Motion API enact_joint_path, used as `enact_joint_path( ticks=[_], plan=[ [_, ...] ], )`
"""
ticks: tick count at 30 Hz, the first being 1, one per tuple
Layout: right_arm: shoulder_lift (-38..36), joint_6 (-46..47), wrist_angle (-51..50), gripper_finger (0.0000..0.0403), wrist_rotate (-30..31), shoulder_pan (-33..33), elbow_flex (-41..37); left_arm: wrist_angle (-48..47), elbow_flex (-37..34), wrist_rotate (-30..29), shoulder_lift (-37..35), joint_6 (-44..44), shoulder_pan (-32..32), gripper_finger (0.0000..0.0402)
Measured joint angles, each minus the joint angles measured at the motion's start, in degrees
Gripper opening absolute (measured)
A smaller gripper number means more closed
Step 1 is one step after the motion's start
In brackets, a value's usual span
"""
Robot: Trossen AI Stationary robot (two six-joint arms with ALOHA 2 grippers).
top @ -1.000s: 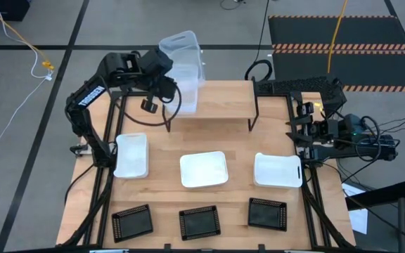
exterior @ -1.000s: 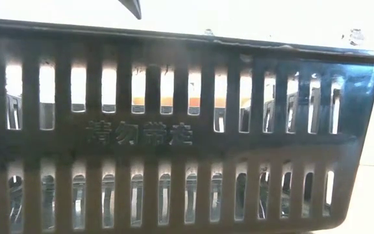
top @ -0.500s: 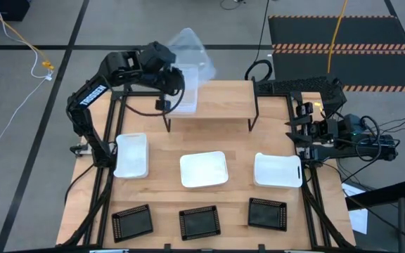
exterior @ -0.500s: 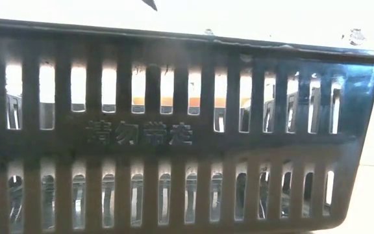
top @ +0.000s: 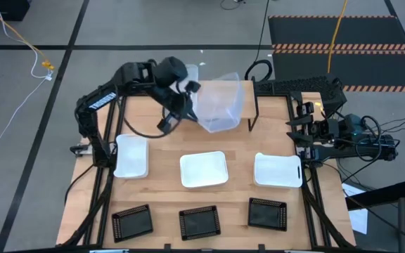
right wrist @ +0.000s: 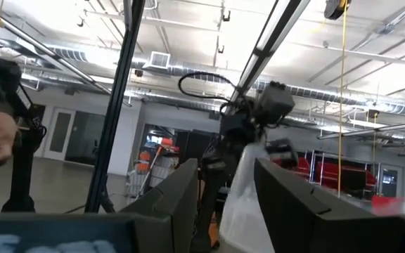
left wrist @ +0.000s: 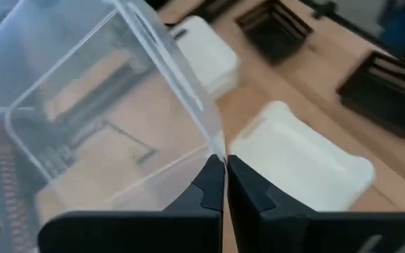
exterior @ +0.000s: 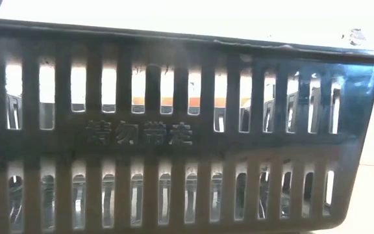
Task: Stack baskets on shelf by color
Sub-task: Stack the transparent bin on the transparent bins on the shelf
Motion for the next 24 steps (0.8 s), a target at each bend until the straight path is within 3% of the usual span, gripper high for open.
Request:
enact_joint_path(
  ticks=[4, 10, 14, 24],
  plan=[
    [0.0, 0.2, 0.3, 0.0134, 0.0, 0.0, 0.0, -4.5, 0.0, -1.4, 3.0, 1.7, -1.0, 0.0003],
    [0.0, 0.3, -0.1, 0.0134, 0.0, 0.0, 0.0, -6.1, -0.1, -16.6, 5.2, 8.6, -2.6, 0.0005],
    [0.0, 0.7, -0.8, 0.0134, 0.0, 0.0, 0.0, -7.1, 0.0, -23.3, 4.0, 10.4, -0.6, 0.0003],
    [0.0, 0.3, -1.9, 0.0134, 0.0, 0.0, 0.0, -12.2, 0.0, -29.1, -1.3, 9.0, 7.7, 0.0005]
  ],
)
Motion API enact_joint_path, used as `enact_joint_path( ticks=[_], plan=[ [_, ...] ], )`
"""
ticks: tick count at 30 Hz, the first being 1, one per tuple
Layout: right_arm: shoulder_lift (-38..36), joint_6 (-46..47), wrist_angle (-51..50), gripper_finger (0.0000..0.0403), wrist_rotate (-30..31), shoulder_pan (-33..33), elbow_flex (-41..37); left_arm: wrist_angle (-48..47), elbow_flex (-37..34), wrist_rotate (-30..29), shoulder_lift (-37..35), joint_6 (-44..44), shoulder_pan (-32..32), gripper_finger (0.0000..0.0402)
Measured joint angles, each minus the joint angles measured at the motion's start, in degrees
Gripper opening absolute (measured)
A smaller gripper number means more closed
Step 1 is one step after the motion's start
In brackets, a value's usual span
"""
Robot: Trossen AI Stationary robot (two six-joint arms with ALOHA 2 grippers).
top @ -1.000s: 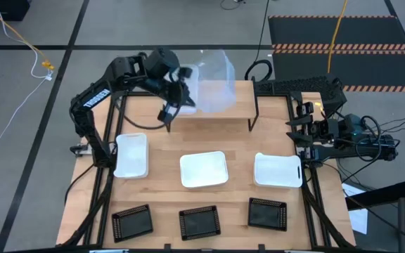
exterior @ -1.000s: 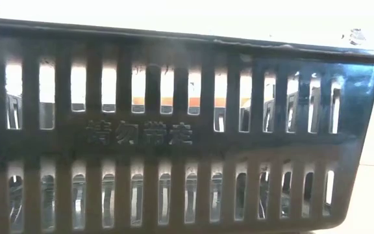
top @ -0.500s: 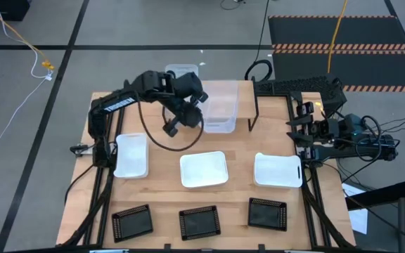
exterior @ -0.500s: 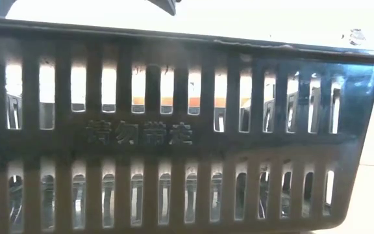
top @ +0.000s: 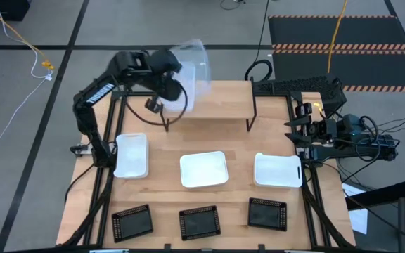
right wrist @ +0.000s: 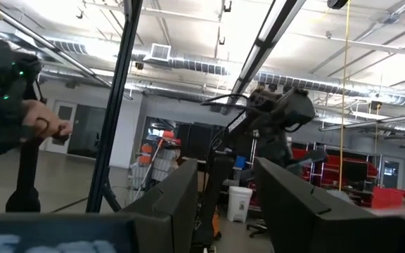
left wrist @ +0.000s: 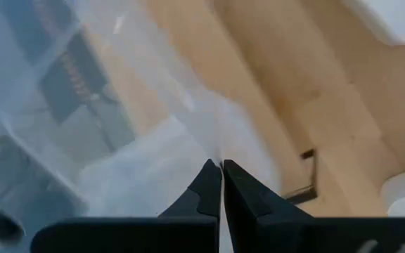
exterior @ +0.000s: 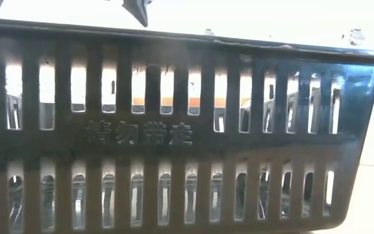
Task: Stack baskets on shelf by color
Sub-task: Stack the transparent bin on the transparent bins on the shelf
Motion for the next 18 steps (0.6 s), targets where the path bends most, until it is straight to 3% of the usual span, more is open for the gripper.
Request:
enact_joint_path(
  ticks=[11, 18],
  plan=[
    [0.0, -0.1, 0.0, 0.0134, 0.0, 0.0, 0.0, -0.8, -1.0, -2.3, -2.6, -2.3, 4.4, 0.0006],
    [0.0, 0.3, -1.0, 0.0134, 0.0, 0.0, 0.0, -0.9, -7.4, -3.6, -2.6, -2.2, 6.4, 0.0007]
  ],
)
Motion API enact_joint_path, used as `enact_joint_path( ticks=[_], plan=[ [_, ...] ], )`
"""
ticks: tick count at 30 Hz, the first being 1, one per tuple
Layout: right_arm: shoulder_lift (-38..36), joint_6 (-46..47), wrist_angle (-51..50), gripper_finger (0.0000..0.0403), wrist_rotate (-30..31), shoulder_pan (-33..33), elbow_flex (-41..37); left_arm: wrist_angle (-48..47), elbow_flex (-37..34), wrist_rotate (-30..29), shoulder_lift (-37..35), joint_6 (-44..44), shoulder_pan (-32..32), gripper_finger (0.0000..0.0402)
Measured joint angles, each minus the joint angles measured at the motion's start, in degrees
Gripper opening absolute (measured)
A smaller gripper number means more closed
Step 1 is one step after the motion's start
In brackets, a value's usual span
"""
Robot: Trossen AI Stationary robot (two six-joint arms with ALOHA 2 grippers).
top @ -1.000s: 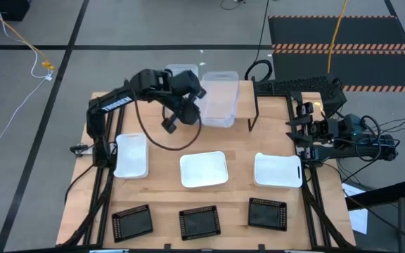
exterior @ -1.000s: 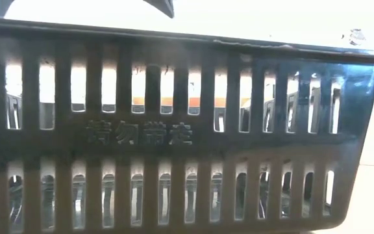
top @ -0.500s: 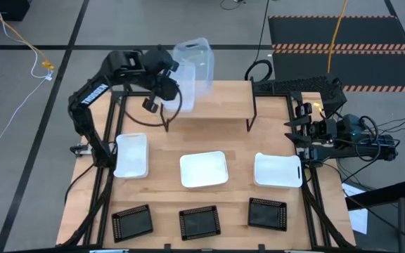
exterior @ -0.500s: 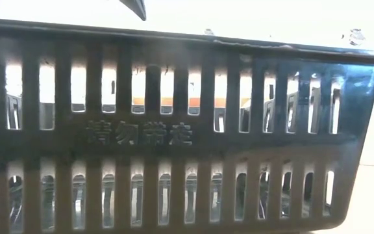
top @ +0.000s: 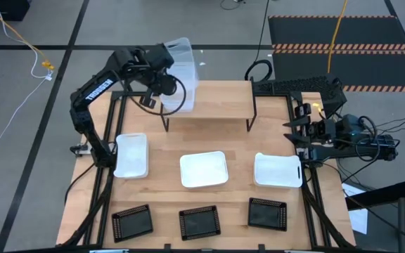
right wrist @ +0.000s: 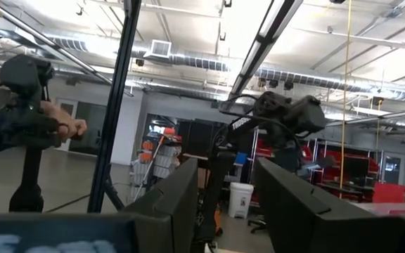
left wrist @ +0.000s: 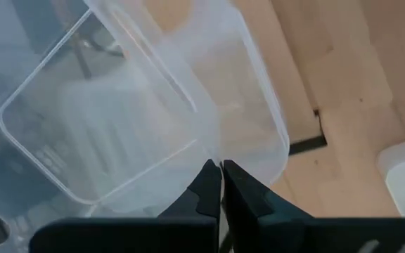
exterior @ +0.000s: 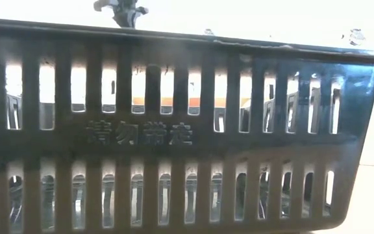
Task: Stack baskets on shelf by color
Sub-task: Stack the transparent bin on the transparent bins on the shelf, then put the middle white bin on the shelf
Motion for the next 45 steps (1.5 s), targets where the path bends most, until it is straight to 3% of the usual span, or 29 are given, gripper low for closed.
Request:
enact_joint_path(
  ticks=[15, 27, 31, 40, 45],
  plan=[
    [0.0, 0.1, -2.0, 0.0134, 0.0, 0.0, 0.0, 0.2, -4.8, 0.1, -1.0, -2.0, -1.6, 0.0008],
    [0.0, 0.1, -2.4, 0.0134, 0.0, 0.0, 0.0, 0.1, -4.7, -3.8, -4.6, -13.6, -3.4, 0.0024],
    [0.0, 0.4, -2.4, 0.0134, 0.0, 0.0, 0.0, 0.2, -4.8, -6.9, -4.5, -18.6, -3.1, 0.0050],
    [0.0, 0.6, -2.4, 0.0134, 0.0, 0.0, 0.0, 0.4, -4.8, -7.3, -4.5, -18.9, -3.1, 0.0141],
    [0.0, 0.6, -1.9, 0.0134, 0.1, 0.0, 0.0, 8.2, -4.8, -7.3, -4.5, -22.7, -3.9, 0.0168]
  ],
)
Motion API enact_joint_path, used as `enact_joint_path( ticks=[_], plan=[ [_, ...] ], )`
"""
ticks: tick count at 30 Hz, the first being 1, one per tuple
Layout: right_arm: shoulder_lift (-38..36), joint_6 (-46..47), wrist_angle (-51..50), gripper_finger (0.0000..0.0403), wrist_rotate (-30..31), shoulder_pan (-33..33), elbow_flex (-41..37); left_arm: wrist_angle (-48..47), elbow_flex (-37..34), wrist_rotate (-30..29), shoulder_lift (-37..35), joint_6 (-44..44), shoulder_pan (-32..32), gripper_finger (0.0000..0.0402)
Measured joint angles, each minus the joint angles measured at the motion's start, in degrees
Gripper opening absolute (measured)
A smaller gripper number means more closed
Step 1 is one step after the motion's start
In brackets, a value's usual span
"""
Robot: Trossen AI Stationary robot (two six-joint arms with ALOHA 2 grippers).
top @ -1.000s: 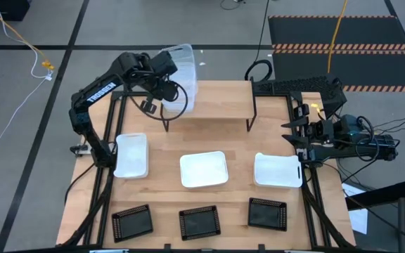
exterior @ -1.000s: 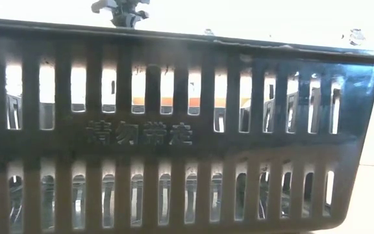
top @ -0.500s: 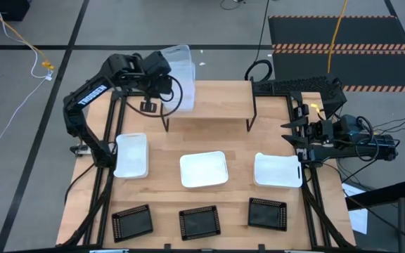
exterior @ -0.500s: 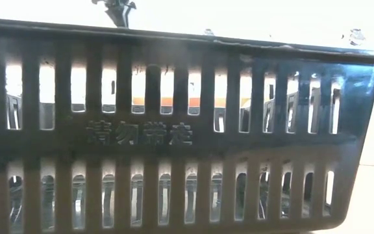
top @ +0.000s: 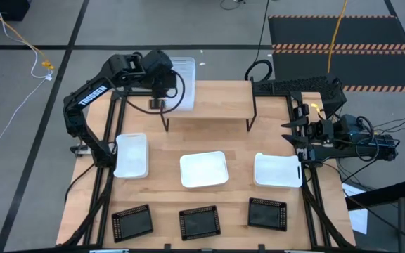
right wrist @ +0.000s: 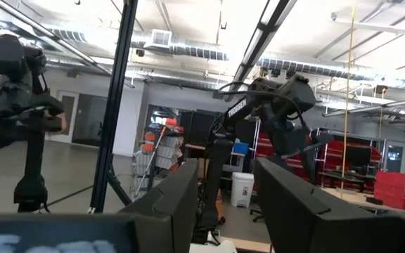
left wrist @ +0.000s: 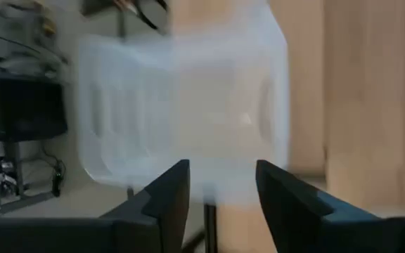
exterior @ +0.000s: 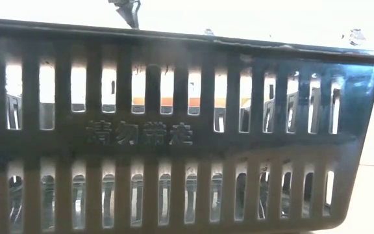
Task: Stack baskets on shelf by color
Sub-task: Put the middle white bin on the shelf
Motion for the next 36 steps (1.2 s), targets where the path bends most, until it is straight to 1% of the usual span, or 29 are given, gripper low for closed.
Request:
enact_joint_path(
  ticks=[5, 10, 12, 14, 17, 19, 21, 22, 25, 28, 30, 33, 36],
  plan=[
    [0.0, 0.0, 2.4, 0.0134, 0.3, 0.0, 0.0, 10.4, 0.0, 0.0, 0.0, -9.5, -0.6, 0.0172],
    [0.9, -2.0, 0.1, 0.0134, 0.5, 0.0, -0.1, 11.3, 0.0, 0.0, 0.0, -19.3, -0.6, 0.0173],
    [2.2, -1.8, -1.0, 0.0134, 2.2, 0.0, -1.3, 10.5, 0.0, 0.1, -0.1, -23.4, -0.9, 0.0173],
    [4.0, 0.7, -1.8, 0.0134, 4.6, 0.0, -3.3, 9.6, -0.2, 0.0, -1.3, -25.7, -1.5, 0.0173],
    [7.1, 2.2, -1.3, 0.0134, 6.5, 0.0, -6.0, 13.0, -2.9, -2.1, -5.1, -27.7, -4.1, 0.0172],
    [8.9, 3.0, -1.3, 0.0134, 6.1, 0.0, -6.8, 17.1, -8.2, -3.8, -9.0, -28.5, -6.1, 0.0172],
    [10.6, 4.1, -0.9, 0.0134, 5.6, 0.0, -6.9, 22.0, -15.3, -4.1, -13.5, -30.0, -8.6, 0.0172],
    [11.7, 4.5, -0.9, 0.0134, 4.4, 0.0, -6.9, 24.5, -19.4, -4.2, -16.2, -30.8, -10.0, 0.0172],
    [15.1, 4.5, -0.1, 0.0135, -1.6, 0.0, -6.9, 32.4, -32.3, -4.4, -24.3, -34.1, -15.0, 0.0172],
    [19.6, 4.9, 1.8, 0.0135, -4.8, 0.0, -6.9, 40.5, -45.6, -6.3, -30.8, -38.0, -20.5, 0.0172],
    [23.1, 4.7, 2.7, 0.0135, -4.7, 0.0, -6.7, 45.9, -53.9, -7.5, -33.8, -40.5, -23.7, 0.0172],
    [28.5, 3.4, 1.0, 0.0135, -4.5, 0.0, -4.2, 54.0, -64.7, -7.9, -37.3, -43.0, -27.2, 0.0172],
    [33.2, 3.7, -8.2, 0.0135, -2.0, 0.2, 0.9, 61.4, -73.9, -7.9, -38.0, -45.4, -29.4, 0.0172]
  ],
)
